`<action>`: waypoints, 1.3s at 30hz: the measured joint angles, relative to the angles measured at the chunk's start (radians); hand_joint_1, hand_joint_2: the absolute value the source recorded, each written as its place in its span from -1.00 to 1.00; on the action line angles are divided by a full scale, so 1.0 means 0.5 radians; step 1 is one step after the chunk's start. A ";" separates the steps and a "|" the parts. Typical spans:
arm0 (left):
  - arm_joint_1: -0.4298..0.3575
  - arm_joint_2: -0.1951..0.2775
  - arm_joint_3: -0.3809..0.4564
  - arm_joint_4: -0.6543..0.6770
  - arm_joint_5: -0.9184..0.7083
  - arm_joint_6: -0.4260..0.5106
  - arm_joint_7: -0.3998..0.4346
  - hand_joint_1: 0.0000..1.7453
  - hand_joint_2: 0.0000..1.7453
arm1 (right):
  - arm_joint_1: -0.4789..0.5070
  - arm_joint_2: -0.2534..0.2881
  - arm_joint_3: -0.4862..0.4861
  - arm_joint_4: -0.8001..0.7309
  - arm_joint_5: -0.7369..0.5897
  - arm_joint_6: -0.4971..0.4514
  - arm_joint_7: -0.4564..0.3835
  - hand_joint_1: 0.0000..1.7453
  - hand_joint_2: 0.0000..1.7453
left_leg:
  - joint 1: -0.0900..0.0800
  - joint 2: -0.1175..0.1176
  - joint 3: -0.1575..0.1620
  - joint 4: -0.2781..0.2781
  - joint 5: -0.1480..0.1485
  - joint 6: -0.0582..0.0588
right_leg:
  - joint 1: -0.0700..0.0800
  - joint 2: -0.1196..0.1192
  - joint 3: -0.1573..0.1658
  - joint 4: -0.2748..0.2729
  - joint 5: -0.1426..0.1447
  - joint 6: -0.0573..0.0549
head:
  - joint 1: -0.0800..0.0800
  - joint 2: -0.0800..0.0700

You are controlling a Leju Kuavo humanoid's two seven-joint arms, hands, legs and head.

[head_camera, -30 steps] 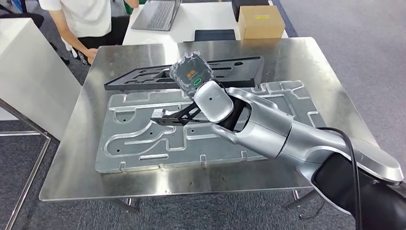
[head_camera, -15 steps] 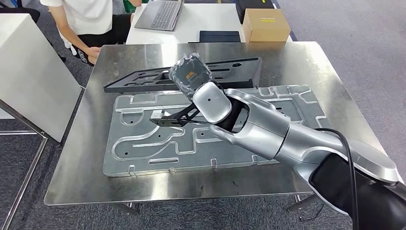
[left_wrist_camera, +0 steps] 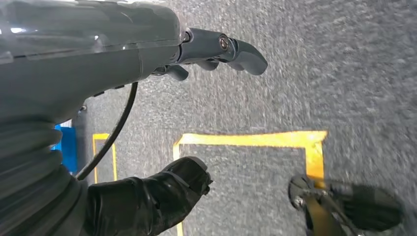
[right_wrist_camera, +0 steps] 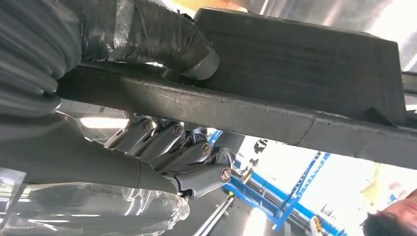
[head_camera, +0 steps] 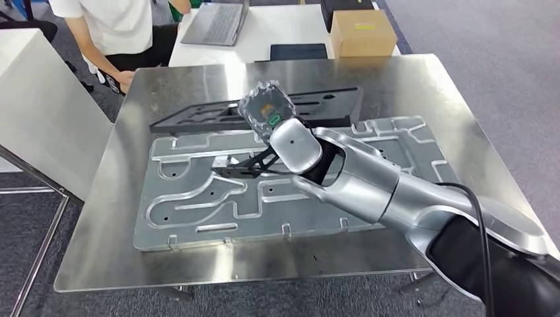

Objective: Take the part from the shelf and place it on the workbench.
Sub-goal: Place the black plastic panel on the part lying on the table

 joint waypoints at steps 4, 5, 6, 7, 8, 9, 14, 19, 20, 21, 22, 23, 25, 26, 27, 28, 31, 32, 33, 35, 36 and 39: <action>-0.001 -0.001 -0.001 0.000 -0.007 0.001 -0.002 -1.00 1.00 | 0.022 -0.002 -0.002 0.002 0.000 -0.005 0.000 -1.00 -1.00 | 0.014 0.002 -0.187 0.357 -0.102 -0.035 | -0.002 0.003 0.007 0.003 -0.008 -0.005 | -0.003 0.000; 0.001 0.000 -0.001 0.000 -0.012 0.002 0.000 -1.00 0.50 | 0.027 -0.003 -0.002 0.003 0.000 -0.005 0.000 -1.00 -1.00 | 0.018 0.002 -0.168 0.301 -0.045 -0.040 | -0.004 0.006 0.009 0.008 -0.013 -0.002 | -0.003 0.000; 0.002 0.001 -0.002 0.000 -0.014 0.002 0.002 -1.00 0.00 | 0.029 -0.005 -0.004 0.003 0.000 -0.006 0.001 -1.00 -1.00 | 0.022 0.003 -0.118 0.182 0.033 -0.044 | -0.006 0.009 0.012 0.015 -0.020 0.003 | -0.003 0.000; 0.002 0.002 -0.002 0.000 -0.011 0.002 0.004 -1.00 -0.50 | 0.030 -0.006 -0.007 0.004 0.000 -0.008 0.002 -1.00 -1.00 | 0.024 0.003 -0.057 0.052 0.094 -0.044 | -0.006 0.011 0.013 0.022 -0.028 0.010 | -0.003 0.000; 0.001 0.003 -0.002 0.000 -0.006 0.002 0.006 -1.00 -1.00 | 0.029 -0.008 -0.011 0.005 0.000 -0.010 0.003 -1.00 -1.00 | 0.022 0.001 -0.004 -0.062 0.132 -0.038 | -0.005 0.013 0.012 0.031 -0.034 0.019 | -0.003 0.000; -0.001 0.004 -0.002 0.000 0.004 0.002 0.007 -1.00 -1.00 | 0.028 -0.009 -0.015 0.005 0.000 -0.012 0.003 -1.00 -1.00 | 0.018 0.000 0.028 -0.129 0.144 -0.028 | -0.003 0.014 0.009 0.034 -0.037 0.029 | -0.004 0.000; -0.004 0.005 -0.001 0.000 0.042 -0.001 0.006 -1.00 -1.00 | 0.042 -0.017 -0.023 0.005 -0.006 -0.014 -0.009 -1.00 -1.00 | 0.019 0.003 0.060 -0.186 0.149 0.043 | 0.000 0.011 -0.015 0.089 -0.085 0.077 | 0.000 0.000; -0.003 0.005 0.000 0.000 0.049 0.013 0.002 -1.00 -1.00 | 0.090 -0.047 -0.028 0.005 -0.007 -0.020 -0.011 -1.00 -1.00 | 0.013 0.005 0.068 -0.193 0.149 0.073 | -0.002 0.006 -0.250 0.568 -0.273 0.091 | 0.010 0.000; -0.003 0.005 0.000 0.000 0.049 0.019 0.001 -1.00 -1.00 | 0.100 -0.053 -0.028 0.005 -0.007 -0.020 -0.010 -1.00 -1.00 | 0.013 0.003 0.069 -0.189 0.147 0.072 | -0.003 0.006 -0.233 0.525 -0.227 0.088 | 0.010 0.000; -0.003 0.005 0.000 0.000 0.049 0.023 -0.001 -1.00 -1.00 | 0.104 -0.057 -0.030 0.004 -0.007 -0.020 -0.008 -1.00 -1.00 | 0.013 0.001 0.069 -0.184 0.143 0.069 | -0.003 0.005 -0.183 0.418 -0.159 0.083 | 0.011 0.000; -0.003 0.005 0.000 0.000 0.048 0.026 -0.004 -1.00 -1.00 | 0.105 -0.062 -0.032 0.004 -0.007 -0.021 -0.005 -1.00 -1.00 | 0.013 -0.001 0.069 -0.177 0.138 0.065 | -0.002 0.004 -0.121 0.284 -0.099 0.075 | 0.011 0.000; -0.003 0.005 0.000 0.000 0.046 0.027 -0.007 -1.00 -1.00 | 0.104 -0.067 -0.036 0.003 -0.007 -0.022 -0.002 -1.00 -1.00 | 0.009 -0.004 0.065 -0.166 0.132 0.057 | 0.001 0.004 -0.063 0.167 -0.058 0.068 | 0.010 0.000; -0.002 0.005 0.000 0.000 0.043 0.027 -0.016 -1.00 -1.00 | 0.105 -0.077 -0.044 0.002 -0.007 -0.024 0.000 -1.00 -1.00 | 0.004 -0.006 0.056 -0.157 0.127 0.038 | 0.008 0.007 -0.011 0.058 -0.038 0.054 | 0.009 0.000; -0.002 0.005 0.000 0.000 0.042 0.027 -0.019 -1.00 -1.00 | 0.106 -0.081 -0.046 0.001 -0.008 -0.025 0.000 -1.00 -1.00 | 0.002 -0.006 0.054 -0.156 0.127 0.026 | 0.012 0.010 -0.008 0.050 -0.037 0.048 | 0.008 0.000; -0.001 0.005 0.000 0.000 0.042 0.027 -0.021 -1.00 -1.00 | 0.107 -0.085 -0.048 0.000 -0.008 -0.025 0.000 -1.00 -1.00 | 0.005 -0.005 0.053 -0.159 0.126 0.017 | 0.009 0.012 -0.006 0.044 -0.031 0.037 | 0.008 0.000; 0.000 0.004 0.000 0.000 0.041 0.027 -0.023 -1.00 -1.00 | 0.106 -0.088 -0.050 0.000 -0.008 -0.026 0.000 -1.00 -1.00 | 0.007 -0.003 0.049 -0.148 0.113 0.007 | 0.006 0.013 -0.002 0.035 -0.025 0.027 | 0.007 0.000; -0.001 0.002 0.000 0.000 0.039 0.027 -0.032 -1.00 -1.00 | 0.108 -0.092 -0.056 -0.001 -0.007 -0.024 0.007 -1.00 -1.00 | 0.012 0.002 -0.048 0.092 -0.040 -0.020 | -0.002 0.005 0.007 0.020 -0.009 0.005 | 0.004 0.000; -0.002 0.002 0.000 0.000 0.039 0.027 -0.037 -1.00 -1.00 | 0.111 -0.093 -0.057 -0.001 -0.007 -0.022 0.012 -1.00 -1.00 | 0.012 0.002 -0.103 0.221 -0.105 -0.028 | -0.001 0.003 0.004 0.023 -0.006 0.002 | 0.004 0.000; -0.002 0.002 0.000 0.000 0.041 0.026 -0.042 -1.00 -1.00 | 0.116 -0.095 -0.057 -0.001 -0.006 -0.018 0.018 -1.00 -1.00 | 0.013 0.002 -0.145 0.323 -0.147 -0.033 | 0.000 0.001 0.000 0.026 -0.005 0.001 | 0.004 0.000; 0.000 0.002 0.000 0.000 0.047 0.022 -0.048 -1.00 -1.00 | 0.123 -0.102 -0.057 -0.007 -0.002 -0.002 0.035 -1.00 -1.00 | 0.013 0.002 -0.136 0.333 -0.119 -0.033 | 0.000 0.003 -0.008 0.034 -0.005 0.001 | 0.004 0.000; 0.002 0.002 0.000 0.000 0.050 0.020 -0.050 -1.00 -1.00 | 0.123 -0.108 -0.059 -0.016 0.001 0.010 0.046 -1.00 -1.00 | 0.013 0.002 -0.079 0.232 -0.059 -0.028 | 0.000 0.004 -0.010 0.037 -0.005 0.002 | 0.004 0.000; 0.000 0.005 0.001 0.000 0.056 0.018 -0.054 -1.00 -1.00 | 0.101 -0.127 -0.067 -0.053 0.008 0.043 0.074 -1.00 -1.00 | 0.001 0.000 0.102 -0.115 0.071 0.003 | 0.005 0.007 -0.018 0.043 0.002 0.014 | 0.005 0.000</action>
